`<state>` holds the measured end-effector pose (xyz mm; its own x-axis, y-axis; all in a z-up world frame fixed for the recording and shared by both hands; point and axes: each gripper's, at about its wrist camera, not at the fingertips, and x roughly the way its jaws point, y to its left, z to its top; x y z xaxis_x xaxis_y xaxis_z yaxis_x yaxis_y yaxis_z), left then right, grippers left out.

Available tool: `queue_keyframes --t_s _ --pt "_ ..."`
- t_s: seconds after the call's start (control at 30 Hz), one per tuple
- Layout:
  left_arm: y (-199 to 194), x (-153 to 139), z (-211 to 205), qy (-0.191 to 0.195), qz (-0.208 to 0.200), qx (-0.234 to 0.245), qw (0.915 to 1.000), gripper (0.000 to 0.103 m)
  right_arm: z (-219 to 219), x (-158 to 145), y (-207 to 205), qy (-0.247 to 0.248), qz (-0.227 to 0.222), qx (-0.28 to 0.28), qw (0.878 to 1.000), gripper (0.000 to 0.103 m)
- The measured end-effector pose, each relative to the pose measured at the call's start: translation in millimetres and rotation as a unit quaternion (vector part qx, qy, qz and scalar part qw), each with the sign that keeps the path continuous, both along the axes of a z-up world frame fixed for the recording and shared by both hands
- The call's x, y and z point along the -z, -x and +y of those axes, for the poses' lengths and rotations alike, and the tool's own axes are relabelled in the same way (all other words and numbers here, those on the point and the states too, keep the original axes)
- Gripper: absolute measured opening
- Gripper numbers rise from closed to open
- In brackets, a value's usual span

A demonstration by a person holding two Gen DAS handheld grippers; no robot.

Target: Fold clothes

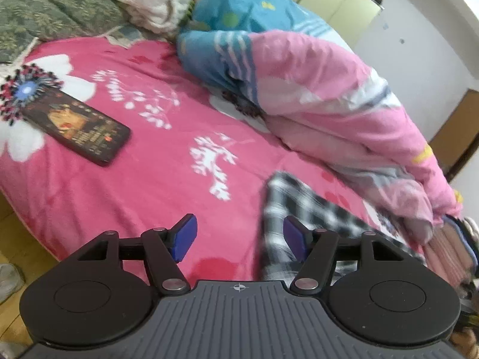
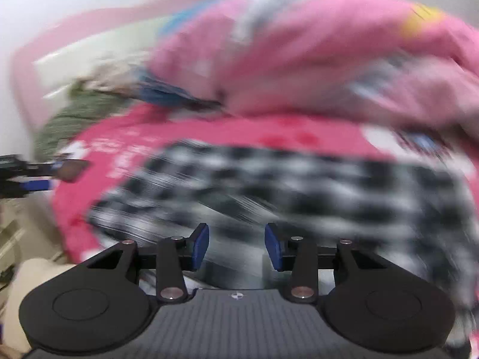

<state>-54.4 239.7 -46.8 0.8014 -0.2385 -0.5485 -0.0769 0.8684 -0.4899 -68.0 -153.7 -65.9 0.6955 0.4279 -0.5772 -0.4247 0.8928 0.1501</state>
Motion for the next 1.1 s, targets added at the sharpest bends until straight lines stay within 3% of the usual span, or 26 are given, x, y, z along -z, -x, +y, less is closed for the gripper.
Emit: queue_keyframes --t_s 0.07,0.23,0.5,0.67,0.9,1.0,1.1 --pt "1.3 0.6 5.2 -0.004 0.002 -0.011 0.9999 0.064 29.7 -7.3 0.9 0.012 -0.020 -0.047 0.999 0.069" --pt "10.2 -0.8 22.2 -0.021 -0.006 -0.034 0.9992 0.064 102.8 -2.5 -8.8 0.025 -0.005 -0.145 0.989 0.072" --pt "27.6 13.9 31.2 -0.041 -0.007 -0.028 0.9987 0.067 179.5 7.5 -20.8 0.094 -0.013 -0.189 0.977 0.075" --pt "25.9 25.4 17.1 -0.045 -0.026 0.013 0.9986 0.067 173.8 -2.8 -43.5 0.035 0.013 -0.164 0.986 0.091" --pt "22.5 31.8 -2.9 -0.067 -0.036 0.024 0.9968 0.071 141.6 -5.9 -75.7 -0.080 0.083 -0.105 0.988 0.091" --pt "21.5 34.4 -11.4 -0.078 -0.040 0.027 0.9958 0.080 133.5 -1.2 -77.3 -0.100 0.093 -0.082 0.987 0.092" --pt "20.4 37.0 -19.9 -0.088 -0.044 0.030 0.9947 0.102 128.9 6.5 -78.7 -0.114 0.108 -0.070 0.985 0.092"
